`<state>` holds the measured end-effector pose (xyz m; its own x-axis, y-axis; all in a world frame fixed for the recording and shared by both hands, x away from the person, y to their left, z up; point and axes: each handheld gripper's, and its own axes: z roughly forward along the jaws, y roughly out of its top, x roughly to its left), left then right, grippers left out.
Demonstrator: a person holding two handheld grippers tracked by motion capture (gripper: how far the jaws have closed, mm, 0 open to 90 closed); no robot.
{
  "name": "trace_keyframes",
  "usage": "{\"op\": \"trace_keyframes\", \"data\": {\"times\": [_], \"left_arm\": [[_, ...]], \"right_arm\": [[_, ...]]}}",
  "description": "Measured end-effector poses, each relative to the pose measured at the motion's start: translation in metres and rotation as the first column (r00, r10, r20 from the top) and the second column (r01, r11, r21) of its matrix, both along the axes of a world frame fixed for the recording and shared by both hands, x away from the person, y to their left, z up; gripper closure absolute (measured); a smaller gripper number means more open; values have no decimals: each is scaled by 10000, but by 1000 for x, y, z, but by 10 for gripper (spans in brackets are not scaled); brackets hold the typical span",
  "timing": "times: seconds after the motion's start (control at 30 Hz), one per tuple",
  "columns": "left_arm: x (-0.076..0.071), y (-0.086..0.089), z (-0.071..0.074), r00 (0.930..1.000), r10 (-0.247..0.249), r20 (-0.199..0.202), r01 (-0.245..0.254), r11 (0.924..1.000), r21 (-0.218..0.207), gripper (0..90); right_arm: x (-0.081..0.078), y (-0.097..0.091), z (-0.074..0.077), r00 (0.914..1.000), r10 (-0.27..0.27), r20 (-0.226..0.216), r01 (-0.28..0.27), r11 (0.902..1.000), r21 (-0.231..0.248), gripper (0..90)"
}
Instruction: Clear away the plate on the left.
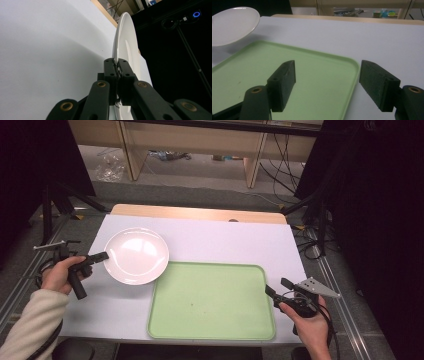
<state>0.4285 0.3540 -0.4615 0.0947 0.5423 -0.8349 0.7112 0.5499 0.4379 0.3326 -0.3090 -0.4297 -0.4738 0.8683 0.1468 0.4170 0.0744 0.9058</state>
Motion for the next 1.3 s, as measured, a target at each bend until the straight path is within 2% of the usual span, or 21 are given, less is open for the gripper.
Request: {"op": "trace_keyframes", "data": {"times": [0.17,0.37,0.47,0.57,0.63,0.77,0.9,1.3], "left_arm": [[-1,-2,2,10000,-22,80,22,10000,33,866],[0,-5,2,9999,-104,-1,104,9999,51,864],[0,-6,1,9999,-93,40,93,9999,-67,865],[-1,-7,2,9999,-120,18,120,9999,-58,865],[-1,-8,2,10000,-86,21,87,9999,-51,865],[-2,-9,3,9999,-118,32,118,9999,-31,865],[-2,-10,4,9998,-163,68,164,9998,-110,865],[-2,-13,5,9996,-268,108,268,9996,-50,865]], "right_arm": [[1,0,-1,9999,22,103,-22,10000,-65,301],[1,0,-1,10000,-3,37,3,10000,-57,300],[0,0,-1,10000,34,-56,-34,10000,-18,300],[0,0,-1,10000,18,89,-18,10000,-57,299],[-1,1,0,9999,41,-117,-41,10000,43,299],[-1,0,1,9999,28,-153,-27,10000,46,298],[0,0,0,10000,20,42,-20,10000,-11,298],[0,0,0,10000,34,-20,-34,10000,51,297]]}}
